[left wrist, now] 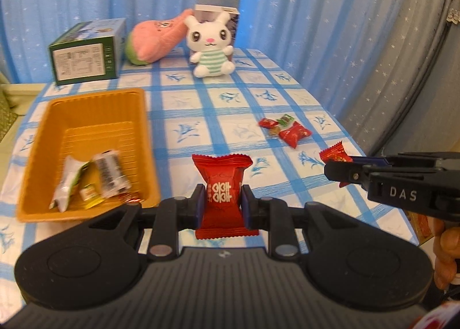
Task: Organize snacks
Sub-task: 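Carry both red candies over the orange tray, then open both grippers to drop the red candies into the tray, then move both open tools back toward the remaining candies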
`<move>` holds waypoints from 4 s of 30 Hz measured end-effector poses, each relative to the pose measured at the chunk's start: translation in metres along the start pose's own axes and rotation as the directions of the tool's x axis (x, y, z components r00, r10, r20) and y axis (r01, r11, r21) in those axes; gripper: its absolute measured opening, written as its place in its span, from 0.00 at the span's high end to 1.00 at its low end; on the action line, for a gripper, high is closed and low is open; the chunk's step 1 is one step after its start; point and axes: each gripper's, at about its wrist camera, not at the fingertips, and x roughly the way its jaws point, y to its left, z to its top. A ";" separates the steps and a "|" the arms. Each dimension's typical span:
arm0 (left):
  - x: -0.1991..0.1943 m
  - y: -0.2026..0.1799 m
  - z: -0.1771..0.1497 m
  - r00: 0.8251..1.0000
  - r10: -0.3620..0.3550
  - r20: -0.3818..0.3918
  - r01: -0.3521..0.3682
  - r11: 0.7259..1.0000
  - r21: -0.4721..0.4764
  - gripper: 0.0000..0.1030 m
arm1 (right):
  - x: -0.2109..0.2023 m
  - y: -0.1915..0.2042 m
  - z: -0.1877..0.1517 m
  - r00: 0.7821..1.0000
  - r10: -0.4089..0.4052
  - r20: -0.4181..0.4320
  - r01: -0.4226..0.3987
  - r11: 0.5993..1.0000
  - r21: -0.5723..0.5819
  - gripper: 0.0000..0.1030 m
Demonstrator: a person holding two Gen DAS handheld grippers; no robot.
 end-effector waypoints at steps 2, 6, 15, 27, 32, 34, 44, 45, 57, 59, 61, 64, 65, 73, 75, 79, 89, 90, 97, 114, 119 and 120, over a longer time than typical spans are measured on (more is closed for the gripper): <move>-0.008 0.009 -0.004 1.000 0.013 0.003 -0.013 1.000 -0.011 0.78 | -0.001 0.012 -0.002 1.000 0.005 0.003 -0.005 1.000 -0.012 0.78; -0.021 0.026 -0.010 0.999 0.039 0.010 -0.039 0.999 -0.033 0.78 | 0.000 0.033 -0.004 1.000 0.017 0.007 -0.017 0.999 -0.037 0.78; -0.041 0.062 -0.020 0.996 0.090 0.018 -0.088 0.992 -0.086 0.78 | 0.016 0.068 -0.005 0.998 0.062 -0.011 -0.063 0.995 -0.080 0.78; -0.045 0.116 -0.014 0.988 0.151 0.026 -0.145 0.978 -0.147 0.78 | 0.049 0.107 0.006 0.992 0.120 -0.037 -0.124 0.985 -0.117 0.77; -0.036 0.139 -0.003 0.985 0.172 0.021 -0.167 0.974 -0.154 0.78 | 0.067 0.125 0.017 0.988 0.147 -0.038 -0.151 0.979 -0.139 0.77; -0.031 0.148 0.001 0.984 0.177 0.018 -0.172 0.973 -0.156 0.78 | 0.076 0.131 0.022 0.987 0.153 -0.040 -0.158 0.976 -0.148 0.77; 0.003 0.185 0.018 0.983 0.183 -0.017 -0.183 0.970 -0.161 0.78 | 0.126 0.148 0.041 0.984 0.170 -0.059 -0.177 0.972 -0.156 0.77; 0.007 0.187 0.019 0.983 0.182 -0.022 -0.183 0.970 -0.160 0.78 | 0.131 0.149 0.043 0.984 0.170 -0.063 -0.177 0.972 -0.153 0.77; 0.048 0.199 0.023 0.985 0.163 -0.062 -0.171 0.975 -0.144 0.77 | 0.165 0.146 0.052 0.983 0.164 -0.080 -0.173 0.977 -0.127 0.77; 0.051 0.201 0.021 0.983 0.169 -0.068 -0.177 0.973 -0.149 0.70 | 0.166 0.145 0.052 0.983 0.164 -0.083 -0.173 0.977 -0.123 0.77; 0.051 0.202 0.019 0.982 0.173 -0.071 -0.182 0.972 -0.151 0.70 | 0.167 0.144 0.051 0.983 0.164 -0.085 -0.173 0.978 -0.120 0.77; 0.047 0.203 0.015 0.980 0.185 -0.071 -0.194 0.970 -0.150 0.70 | 0.168 0.143 0.049 0.982 0.165 -0.089 -0.174 0.978 -0.112 0.77; 0.044 0.204 0.013 0.979 0.189 -0.070 -0.198 0.969 -0.151 0.70 | 0.169 0.142 0.048 0.982 0.166 -0.091 -0.175 0.979 -0.108 0.77; 0.027 0.205 0.008 0.977 0.207 -0.052 -0.213 0.964 -0.159 0.70 | 0.166 0.143 0.046 0.979 0.177 -0.099 -0.186 0.979 -0.084 0.77; 0.025 0.204 0.008 0.977 0.208 -0.047 -0.213 0.965 -0.155 0.69 | 0.166 0.144 0.047 0.979 0.179 -0.098 -0.187 0.979 -0.083 0.77; 0.021 0.203 0.007 0.977 0.210 -0.040 -0.213 0.966 -0.149 0.68 | 0.167 0.147 0.048 0.978 0.184 -0.099 -0.192 0.978 -0.081 0.77; 0.017 0.206 0.004 0.976 0.215 -0.038 -0.219 0.962 -0.162 0.63 | 0.172 0.146 0.049 0.967 0.242 -0.084 -0.244 0.970 -0.021 0.57; 0.016 0.206 0.004 0.976 0.215 -0.037 -0.218 0.962 -0.164 0.62 | 0.172 0.143 0.049 0.969 0.236 -0.077 -0.237 0.972 -0.007 0.47; 0.008 0.199 0.002 0.977 0.210 -0.024 -0.211 0.962 -0.171 0.52 | 0.149 0.120 0.043 0.981 0.189 -0.036 -0.187 0.981 0.058 0.37; -0.035 0.132 -0.002 0.984 0.175 0.037 -0.165 0.968 -0.186 0.22 | 0.053 0.073 -0.002 1.000 0.006 -0.005 -0.006 0.998 0.066 0.37; -0.047 0.112 -0.003 0.986 0.156 0.052 -0.144 0.972 -0.184 0.18 | 0.024 0.054 -0.007 1.000 -0.022 0.017 0.021 0.996 0.089 0.37; -0.048 0.108 -0.003 0.987 0.152 0.054 -0.140 0.973 -0.181 0.18 | 0.019 0.050 -0.008 0.999 -0.029 0.021 0.027 0.995 0.092 0.37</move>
